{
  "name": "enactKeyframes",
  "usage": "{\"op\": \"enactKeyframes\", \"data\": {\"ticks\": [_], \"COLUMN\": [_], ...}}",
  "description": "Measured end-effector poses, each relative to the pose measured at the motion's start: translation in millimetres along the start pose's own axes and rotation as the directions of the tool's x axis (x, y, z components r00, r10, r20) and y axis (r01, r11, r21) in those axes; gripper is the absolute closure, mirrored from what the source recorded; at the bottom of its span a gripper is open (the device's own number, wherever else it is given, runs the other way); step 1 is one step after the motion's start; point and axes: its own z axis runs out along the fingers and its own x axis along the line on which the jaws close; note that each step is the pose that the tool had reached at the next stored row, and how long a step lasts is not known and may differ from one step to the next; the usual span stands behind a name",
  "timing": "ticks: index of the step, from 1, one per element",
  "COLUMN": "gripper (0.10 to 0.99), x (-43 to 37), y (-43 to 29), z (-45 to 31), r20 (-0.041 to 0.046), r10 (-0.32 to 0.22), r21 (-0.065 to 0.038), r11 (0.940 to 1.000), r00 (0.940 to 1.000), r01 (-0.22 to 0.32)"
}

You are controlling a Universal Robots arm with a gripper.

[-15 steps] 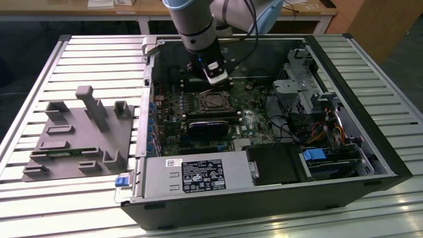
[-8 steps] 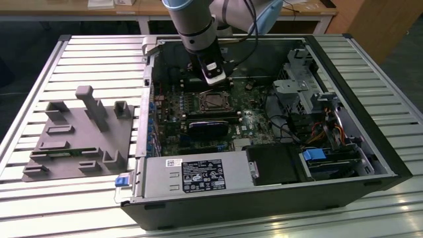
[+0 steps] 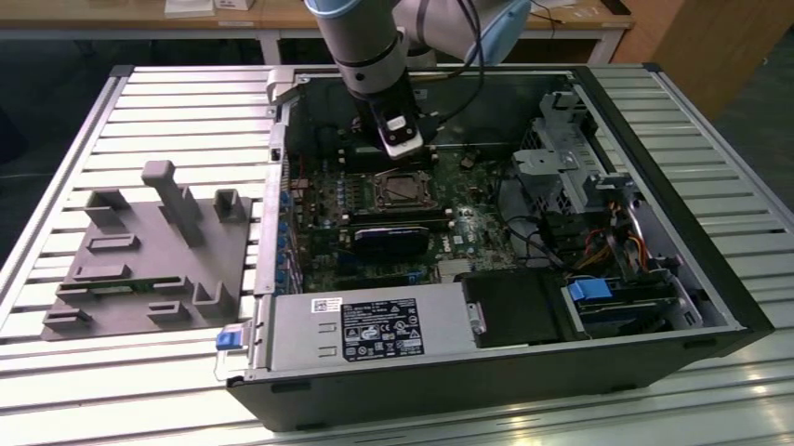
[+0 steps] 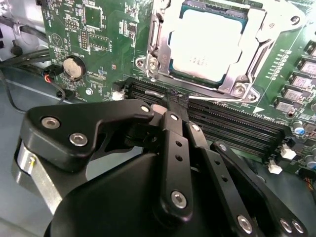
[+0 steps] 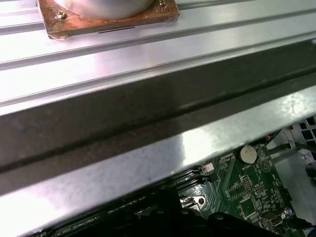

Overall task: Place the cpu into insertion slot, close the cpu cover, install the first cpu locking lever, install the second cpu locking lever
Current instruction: 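Install the first cpu locking lever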

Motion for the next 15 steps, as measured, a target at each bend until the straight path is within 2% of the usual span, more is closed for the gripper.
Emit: {"op": "enactKeyframes", "data": {"ticks": [5, 15], "gripper": [0.984, 0.984], "x": [0.7, 1.3], "y": [1.4, 0.7], "z": [0.7, 3.9], "r20": [0.0018, 0.0085], "r10": [0.003, 0.005], "r21": [0.003, 0.019], "r11": [1.0000, 0.9998], "r00": [1.0000, 0.9999], "r01": [-0.003, -0.006]}}
